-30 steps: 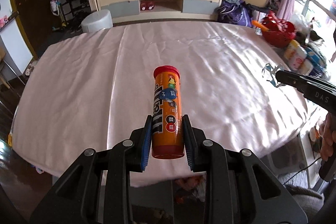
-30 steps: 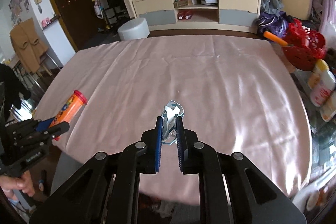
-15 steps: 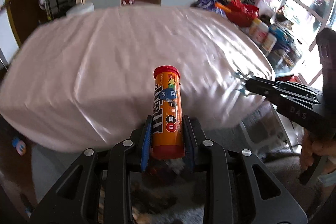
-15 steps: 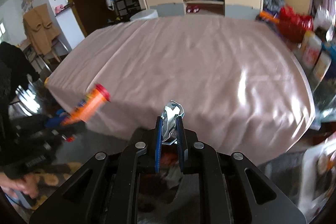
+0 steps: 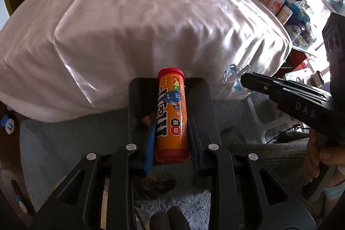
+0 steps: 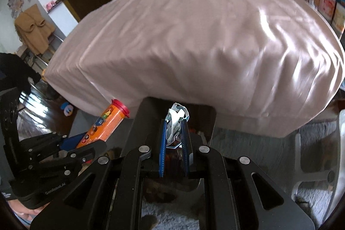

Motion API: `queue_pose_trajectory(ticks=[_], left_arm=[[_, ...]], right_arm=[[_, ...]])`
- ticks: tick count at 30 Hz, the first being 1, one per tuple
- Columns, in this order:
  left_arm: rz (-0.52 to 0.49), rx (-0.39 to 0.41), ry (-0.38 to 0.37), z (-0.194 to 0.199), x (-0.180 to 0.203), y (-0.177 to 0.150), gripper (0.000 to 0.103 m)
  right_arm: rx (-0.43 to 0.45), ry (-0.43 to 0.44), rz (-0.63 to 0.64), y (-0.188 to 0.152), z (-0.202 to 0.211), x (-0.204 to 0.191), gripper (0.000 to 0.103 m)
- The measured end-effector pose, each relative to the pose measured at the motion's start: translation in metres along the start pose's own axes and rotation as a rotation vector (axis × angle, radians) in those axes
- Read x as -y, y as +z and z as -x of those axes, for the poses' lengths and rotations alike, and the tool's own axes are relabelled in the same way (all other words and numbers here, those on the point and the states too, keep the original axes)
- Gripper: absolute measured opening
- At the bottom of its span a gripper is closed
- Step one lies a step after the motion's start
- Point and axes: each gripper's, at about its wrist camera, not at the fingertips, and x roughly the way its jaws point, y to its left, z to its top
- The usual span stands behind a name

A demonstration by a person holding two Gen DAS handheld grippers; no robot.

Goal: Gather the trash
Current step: 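Lower the M&M's tube and blue-white wrapper into the bin and open both tools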

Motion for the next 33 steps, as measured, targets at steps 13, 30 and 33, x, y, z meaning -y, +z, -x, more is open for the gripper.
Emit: queue_pose_trajectory(ticks=[13,30,33], left_arm=[[0.035,-0.095,-0.044,-0.031,-0.004,-0.008,0.026],[0.039,-0.086,0.022,-0.031,-0.014,-0.005,0.059],[0.034,-0.051,0.044,-0.021,-0.016,-0.002,0.075]], right_arm=[[-0.105,-0.013,-0.038,-0.009,-0.034,0.0,0.014],[-0.06,-0.024,-0.103,0.0,-0.032,0.012,0.067],[-0.025,-0.038,-0.11,0.003,-0.023,0.015,0.088]])
